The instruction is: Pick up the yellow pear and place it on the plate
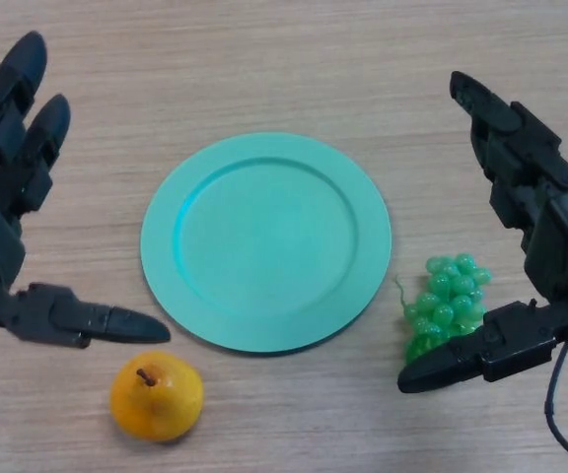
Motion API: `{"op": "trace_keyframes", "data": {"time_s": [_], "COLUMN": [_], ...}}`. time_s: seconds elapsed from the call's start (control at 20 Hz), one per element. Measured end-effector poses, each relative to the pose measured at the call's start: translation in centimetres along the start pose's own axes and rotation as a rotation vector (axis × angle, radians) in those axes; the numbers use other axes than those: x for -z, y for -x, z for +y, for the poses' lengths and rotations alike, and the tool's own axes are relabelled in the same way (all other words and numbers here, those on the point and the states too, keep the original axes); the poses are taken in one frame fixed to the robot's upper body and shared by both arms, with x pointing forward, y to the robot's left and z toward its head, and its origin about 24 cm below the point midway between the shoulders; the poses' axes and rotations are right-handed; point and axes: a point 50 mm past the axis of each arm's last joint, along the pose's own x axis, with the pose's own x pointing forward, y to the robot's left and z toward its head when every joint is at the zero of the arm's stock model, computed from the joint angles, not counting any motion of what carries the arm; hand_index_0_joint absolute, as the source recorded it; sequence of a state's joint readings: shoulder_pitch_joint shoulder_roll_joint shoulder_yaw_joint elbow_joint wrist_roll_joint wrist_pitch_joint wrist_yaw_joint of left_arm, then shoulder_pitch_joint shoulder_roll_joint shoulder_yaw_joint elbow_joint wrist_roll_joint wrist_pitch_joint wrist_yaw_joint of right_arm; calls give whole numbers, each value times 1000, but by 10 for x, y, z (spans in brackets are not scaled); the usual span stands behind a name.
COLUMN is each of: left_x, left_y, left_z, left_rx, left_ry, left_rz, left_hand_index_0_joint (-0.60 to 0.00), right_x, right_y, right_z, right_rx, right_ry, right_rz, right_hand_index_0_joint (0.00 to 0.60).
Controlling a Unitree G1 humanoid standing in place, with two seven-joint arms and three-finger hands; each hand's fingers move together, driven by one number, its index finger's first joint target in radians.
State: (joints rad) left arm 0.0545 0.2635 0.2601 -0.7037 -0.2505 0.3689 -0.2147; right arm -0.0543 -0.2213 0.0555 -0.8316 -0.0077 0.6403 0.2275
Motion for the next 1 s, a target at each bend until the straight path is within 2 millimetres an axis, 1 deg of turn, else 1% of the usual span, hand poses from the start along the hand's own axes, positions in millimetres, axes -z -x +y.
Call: {"op": "trace_keyframes", "data": {"time_s": [0.1,0.15,0.2,0.25,0.4,0.5,0.65,0.8,0.85,1.0], "left_x": [0,5,9,15,25,40,76,104,113,125], "left_y": [11,18,24,32,47,57,70,80,82,83], "left_z": [-4,-5,-4,-2,-1,2,9,10,10,-1], "left_rx": [-3,-21,-39,-68,-85,-98,-126,-136,-167,-167], "left_ry": [33,45,18,-70,-127,-128,-101,-119,-112,-104], "left_rz": [-13,2,30,64,26,71,187,256,285,285], "left_hand_index_0_joint": [0,0,0,0,0,0,0,0,0,0], "right_x": [-2,-4,-5,-3,1,0,1,3,3,3], "right_y": [-3,-4,-5,-6,-9,-10,-10,-9,-9,-9], "right_z": [0,0,1,4,10,12,14,15,15,15], "right_rx": [3,2,-1,-10,-35,-45,-53,-57,-57,-57], "right_ry": [1,4,4,8,-1,-10,-13,-22,-24,-24], "right_rz": [-12,-23,-26,-18,-3,-7,-1,26,32,33], "right_hand_index_0_joint": [0,0,0,0,0,0,0,0,0,0]}}
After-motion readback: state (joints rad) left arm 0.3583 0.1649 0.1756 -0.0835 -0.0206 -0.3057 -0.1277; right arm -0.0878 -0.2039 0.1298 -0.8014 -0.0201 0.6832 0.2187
